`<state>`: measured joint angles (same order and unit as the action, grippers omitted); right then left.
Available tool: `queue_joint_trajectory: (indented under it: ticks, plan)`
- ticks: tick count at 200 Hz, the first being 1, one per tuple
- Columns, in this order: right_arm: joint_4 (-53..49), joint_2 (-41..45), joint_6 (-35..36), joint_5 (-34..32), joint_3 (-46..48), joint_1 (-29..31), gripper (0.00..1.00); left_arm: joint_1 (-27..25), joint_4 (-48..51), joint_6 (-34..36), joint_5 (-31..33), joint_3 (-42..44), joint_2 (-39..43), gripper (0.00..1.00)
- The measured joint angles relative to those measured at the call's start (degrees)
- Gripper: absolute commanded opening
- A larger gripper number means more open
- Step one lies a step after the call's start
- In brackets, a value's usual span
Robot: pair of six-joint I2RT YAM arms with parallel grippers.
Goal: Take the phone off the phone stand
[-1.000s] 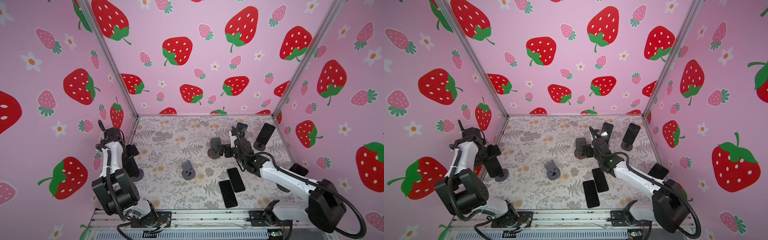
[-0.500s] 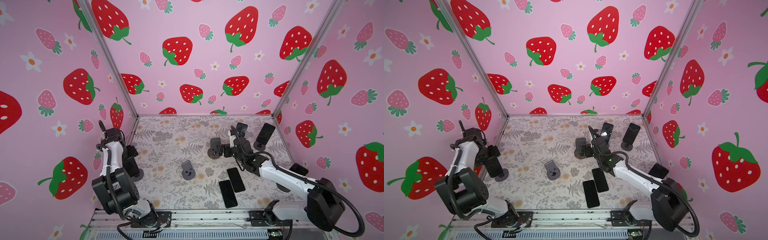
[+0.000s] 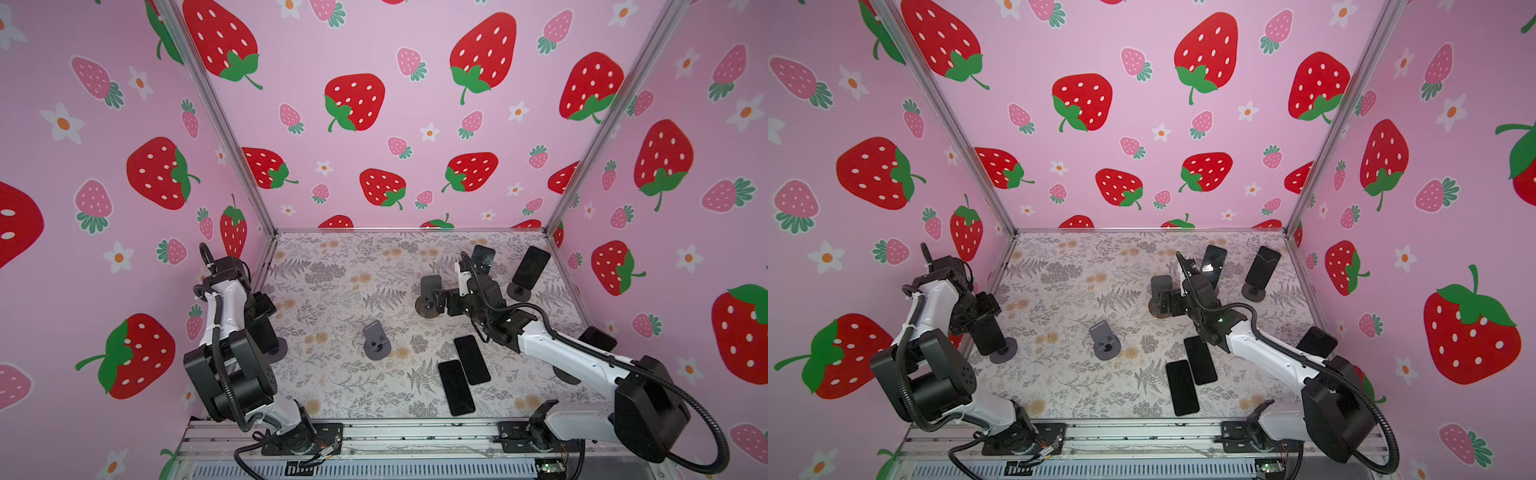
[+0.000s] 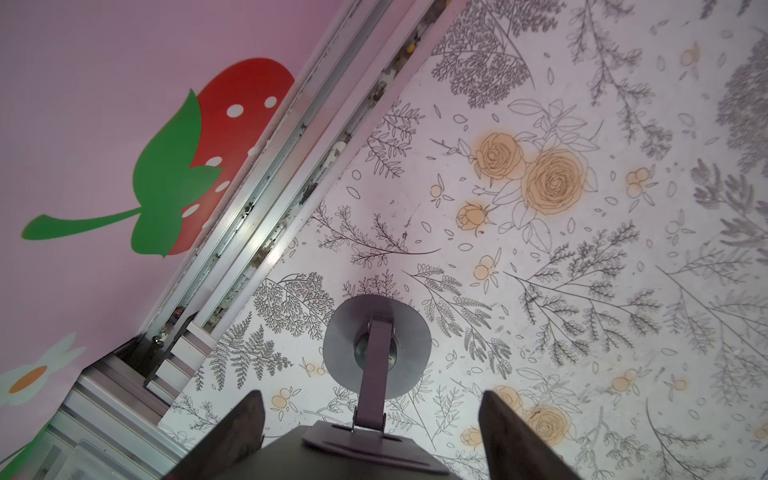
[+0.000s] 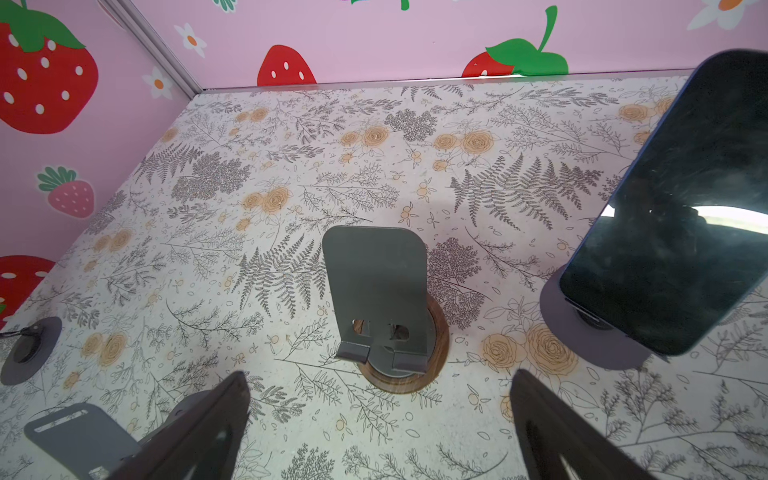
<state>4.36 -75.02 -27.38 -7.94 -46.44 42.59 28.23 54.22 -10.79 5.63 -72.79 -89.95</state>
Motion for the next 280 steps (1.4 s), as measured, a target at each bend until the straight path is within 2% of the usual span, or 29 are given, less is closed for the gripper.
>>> queue_joint_trajectory:
  ticks: [110,180,280]
  plan:
    - [-0.3,-1.2,-0.5,1.0,0.0,0.0,1.0,-0.7,1.7,0.1,-0.1,0.0,1.8,0.74]
    - [-0.7,-1.4,-1.1,1.0,0.0,0.0,1.0,-3.2,4.1,0.5,-0.1,-1.4,8.5,0.7]
    - [-0.9,-1.6,-1.3,0.9,0.0,0.0,1.0,-7.7,7.3,1.6,0.5,-5.5,8.0,0.67]
